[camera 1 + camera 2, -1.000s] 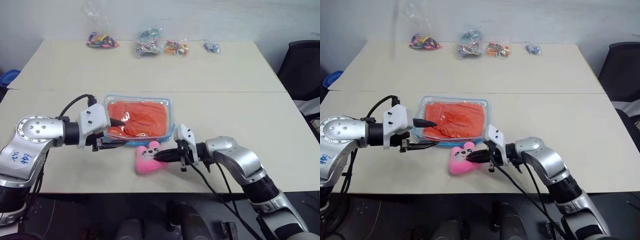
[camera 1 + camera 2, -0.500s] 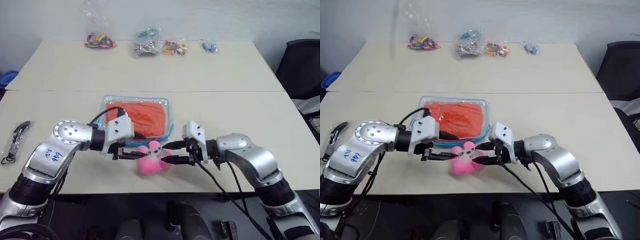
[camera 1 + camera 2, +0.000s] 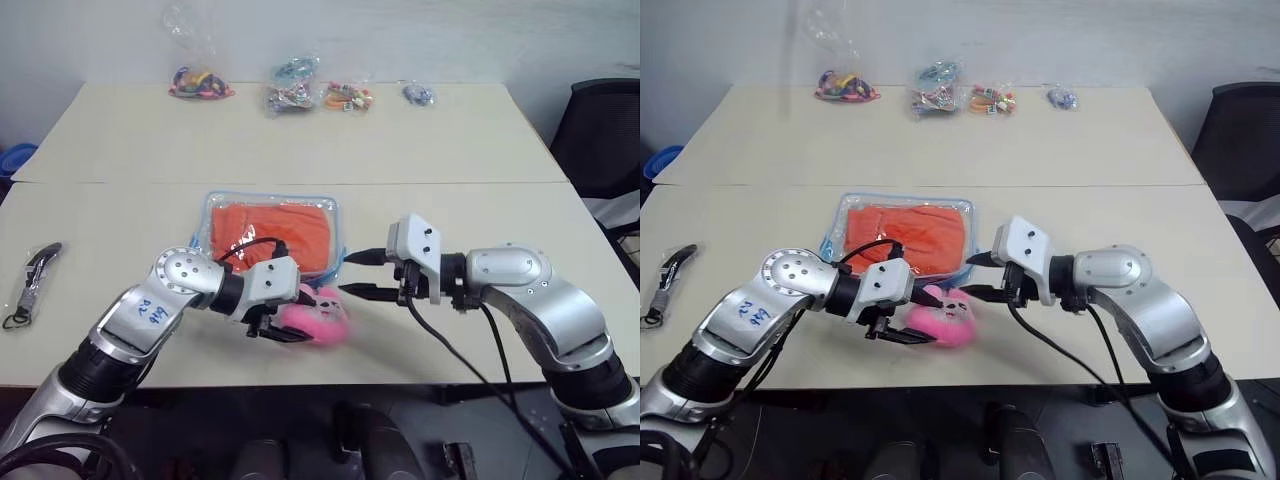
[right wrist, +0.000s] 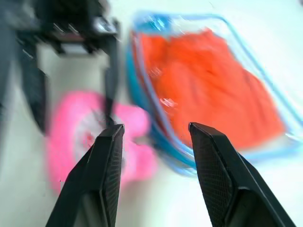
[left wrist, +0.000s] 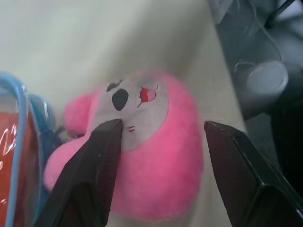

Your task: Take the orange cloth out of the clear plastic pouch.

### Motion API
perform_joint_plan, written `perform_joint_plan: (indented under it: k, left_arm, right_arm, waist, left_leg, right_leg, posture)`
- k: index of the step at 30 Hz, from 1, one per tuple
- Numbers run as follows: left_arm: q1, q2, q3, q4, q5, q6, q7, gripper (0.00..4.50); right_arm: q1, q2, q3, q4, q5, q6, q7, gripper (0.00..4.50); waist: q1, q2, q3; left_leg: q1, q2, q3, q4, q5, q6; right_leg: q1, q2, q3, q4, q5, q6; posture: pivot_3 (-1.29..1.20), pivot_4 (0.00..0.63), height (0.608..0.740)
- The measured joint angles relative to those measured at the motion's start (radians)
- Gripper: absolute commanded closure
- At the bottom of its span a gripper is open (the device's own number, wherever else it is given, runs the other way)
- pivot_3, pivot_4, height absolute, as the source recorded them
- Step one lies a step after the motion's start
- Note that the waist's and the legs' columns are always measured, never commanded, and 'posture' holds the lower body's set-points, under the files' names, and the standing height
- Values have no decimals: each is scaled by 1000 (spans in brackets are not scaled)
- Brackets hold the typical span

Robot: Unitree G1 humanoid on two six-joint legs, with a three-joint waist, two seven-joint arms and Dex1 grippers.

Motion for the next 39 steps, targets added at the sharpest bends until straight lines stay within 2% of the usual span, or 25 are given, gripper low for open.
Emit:
perform_joint_plan:
  k: [4, 7, 14, 16, 24, 36, 39]
  left_arm:
    - [-7, -1, -24, 23, 75, -82, 0, 1572]
    - [-6, -1, -24, 45, 103, -122, 0, 2119]
    - [13, -1, 17, 48, 107, -133, 1, 4139]
    - [20, 3, 28, 39, 104, -126, 0, 4445]
    - [58, 63, 138, -2, 47, -63, -19, 4452]
    - [64, 59, 144, -29, 42, -29, 1, 4452]
    - [64, 59, 144, -29, 42, -28, 1, 4452]
  right_arm:
    - [-20, 10, 24, 66, -64, -79, 4, 2246]
    - [-46, 22, 45, 100, -115, -149, 4, 2203]
    - [-67, 59, 122, 218, -262, -347, 11, 2203]
    - [-78, 66, 134, 252, -297, -393, 14, 2203]
    - [-126, 101, 171, 416, -411, -589, 26, 2203]
    - [-213, 229, 187, 613, -477, -721, 16, 2203]
    - [-226, 247, 197, 645, -490, -741, 21, 3164]
  waist:
    - [-1, 0, 0]
    - [0, 0, 0]
    - [-3, 0, 0]
    - [-3, 0, 0]
    - [-3, 0, 0]
    - [-5, 0, 0]
    - [-4, 0, 0]
  left_leg:
    - [0, 0, 1, 0, 0, 0]
    - [1, 0, 1, 0, 0, 0]
    - [1, 0, 1, 0, 0, 0]
    - [1, 0, 1, 0, 0, 0]
    - [1, 1, 1, 0, 0, 0]
    - [1, 1, 0, 0, 0, 0]
    - [1, 1, 0, 0, 0, 0]
  right_leg:
    - [0, -1, 0, 0, 0, 0]
    - [0, -1, 0, 1, 0, 0]
    - [0, -1, 0, 1, 0, 0]
    - [0, -1, 0, 1, 0, 0]
    - [-1, 0, 0, 1, 0, -1]
    - [-1, 0, -1, 4, 0, -1]
    - [-1, -1, -1, 4, 0, -1]
  posture:
    - [0, 150, 740]
    - [0, 150, 740]
    - [0, 150, 740]
    - [0, 150, 740]
    - [0, 150, 740]
    - [0, 150, 740]
    - [0, 150, 740]
